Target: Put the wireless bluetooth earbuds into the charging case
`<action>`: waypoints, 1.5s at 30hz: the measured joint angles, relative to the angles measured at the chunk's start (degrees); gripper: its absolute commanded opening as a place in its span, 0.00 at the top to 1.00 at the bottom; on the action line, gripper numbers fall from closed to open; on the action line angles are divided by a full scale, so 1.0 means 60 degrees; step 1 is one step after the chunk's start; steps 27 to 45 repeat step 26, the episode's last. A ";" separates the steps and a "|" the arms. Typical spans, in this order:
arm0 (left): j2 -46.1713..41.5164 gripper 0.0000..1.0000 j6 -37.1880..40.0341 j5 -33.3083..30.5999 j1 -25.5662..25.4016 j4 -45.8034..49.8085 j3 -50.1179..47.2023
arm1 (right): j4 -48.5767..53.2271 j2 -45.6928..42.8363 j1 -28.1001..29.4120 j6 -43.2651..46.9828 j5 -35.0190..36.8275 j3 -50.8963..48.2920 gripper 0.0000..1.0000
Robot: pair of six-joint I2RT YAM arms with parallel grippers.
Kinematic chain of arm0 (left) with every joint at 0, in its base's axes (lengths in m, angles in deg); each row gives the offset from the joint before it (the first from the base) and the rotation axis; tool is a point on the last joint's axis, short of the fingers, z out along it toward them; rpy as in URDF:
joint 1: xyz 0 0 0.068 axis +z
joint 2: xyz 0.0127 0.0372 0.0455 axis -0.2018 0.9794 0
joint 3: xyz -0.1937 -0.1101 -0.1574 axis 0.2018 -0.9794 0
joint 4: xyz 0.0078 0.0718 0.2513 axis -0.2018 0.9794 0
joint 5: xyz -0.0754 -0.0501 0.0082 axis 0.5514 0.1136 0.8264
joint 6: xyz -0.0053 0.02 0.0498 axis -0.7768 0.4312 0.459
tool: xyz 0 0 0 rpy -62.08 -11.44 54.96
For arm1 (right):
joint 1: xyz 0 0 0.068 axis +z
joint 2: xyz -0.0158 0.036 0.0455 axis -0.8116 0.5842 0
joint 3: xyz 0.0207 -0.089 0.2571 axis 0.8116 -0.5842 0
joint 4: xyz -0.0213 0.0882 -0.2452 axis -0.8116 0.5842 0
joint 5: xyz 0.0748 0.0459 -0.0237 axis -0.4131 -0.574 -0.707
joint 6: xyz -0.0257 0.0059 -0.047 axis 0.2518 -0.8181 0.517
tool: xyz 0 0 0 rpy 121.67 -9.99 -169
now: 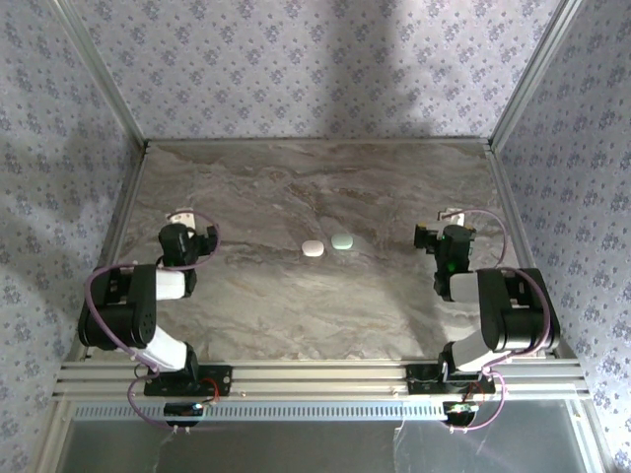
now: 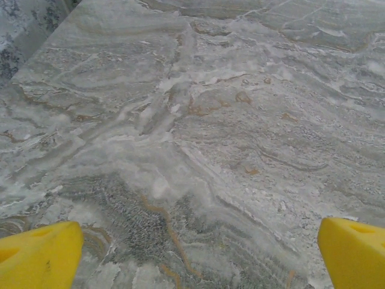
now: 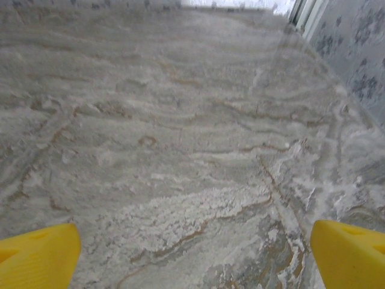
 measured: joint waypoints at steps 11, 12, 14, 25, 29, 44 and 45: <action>0.0000 0.00 0.0066 0.0073 0.0000 -0.0011 0.0000 | 0.0098 0.0069 -0.0164 -0.0004 -0.0590 0.0080 0.00; 0.0000 0.00 0.0066 0.0073 0.0000 -0.0011 0.0000 | 0.0102 0.0069 -0.0164 -0.0004 -0.0597 0.0084 0.00; 0.0000 0.00 0.0066 0.0073 0.0000 -0.0011 0.0000 | 0.0106 0.0069 -0.0164 -0.0004 -0.0597 0.0084 0.00; 0.0000 0.00 0.0066 0.0073 0.0000 -0.0011 0.0000 | 0.0113 0.0069 -0.0168 -0.0004 -0.0630 0.0084 0.00; 0.0000 0.00 0.0066 0.0073 0.0000 -0.0011 0.0000 | 0.0113 0.0069 -0.0164 -0.0004 -0.0630 0.0084 0.00; 0.0000 0.00 0.0066 0.0073 0.0000 -0.0011 0.0000 | 0.0113 0.0069 -0.0164 -0.0004 -0.0630 0.0084 0.00; 0.0000 0.00 0.0066 0.0073 0.0000 -0.0011 0.0000 | 0.0113 0.0069 -0.0164 -0.0004 -0.0630 0.0084 0.00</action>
